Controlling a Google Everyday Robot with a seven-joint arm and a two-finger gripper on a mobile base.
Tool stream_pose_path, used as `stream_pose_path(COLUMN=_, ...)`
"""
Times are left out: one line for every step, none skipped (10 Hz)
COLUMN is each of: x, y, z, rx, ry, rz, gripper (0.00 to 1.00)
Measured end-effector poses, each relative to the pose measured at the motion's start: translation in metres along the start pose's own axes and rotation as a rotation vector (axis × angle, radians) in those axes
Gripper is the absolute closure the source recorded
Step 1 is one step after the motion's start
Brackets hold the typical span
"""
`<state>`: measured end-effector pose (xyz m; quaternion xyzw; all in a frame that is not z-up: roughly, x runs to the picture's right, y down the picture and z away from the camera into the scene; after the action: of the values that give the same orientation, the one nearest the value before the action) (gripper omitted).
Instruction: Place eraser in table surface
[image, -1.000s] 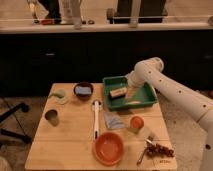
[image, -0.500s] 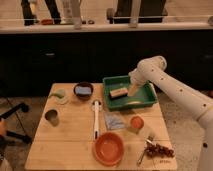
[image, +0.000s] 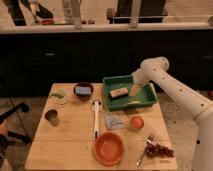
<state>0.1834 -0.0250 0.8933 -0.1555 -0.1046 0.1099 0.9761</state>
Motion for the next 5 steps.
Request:
stream_pose_path(x=0.001, y=-0.001, z=0.006, rx=-0.008, ry=-0.005, rz=0.003, gripper=0.20)
stream_pose_path(x=-0.001, y=-0.003, z=0.014, rx=-0.017, ry=-0.013, rz=0.005, gripper=0.20)
stream_pose_path(x=-0.002, y=-0.004, z=0.019, rx=-0.024, ry=-0.019, rz=0.004, gripper=0.20)
stream_pose_path(x=-0.003, y=-0.006, z=0.023, rx=-0.028, ry=-0.024, rz=0.005, gripper=0.20)
stream_pose_path(x=-0.006, y=-0.009, z=0.031, rx=-0.039, ry=-0.035, rz=0.004, gripper=0.20)
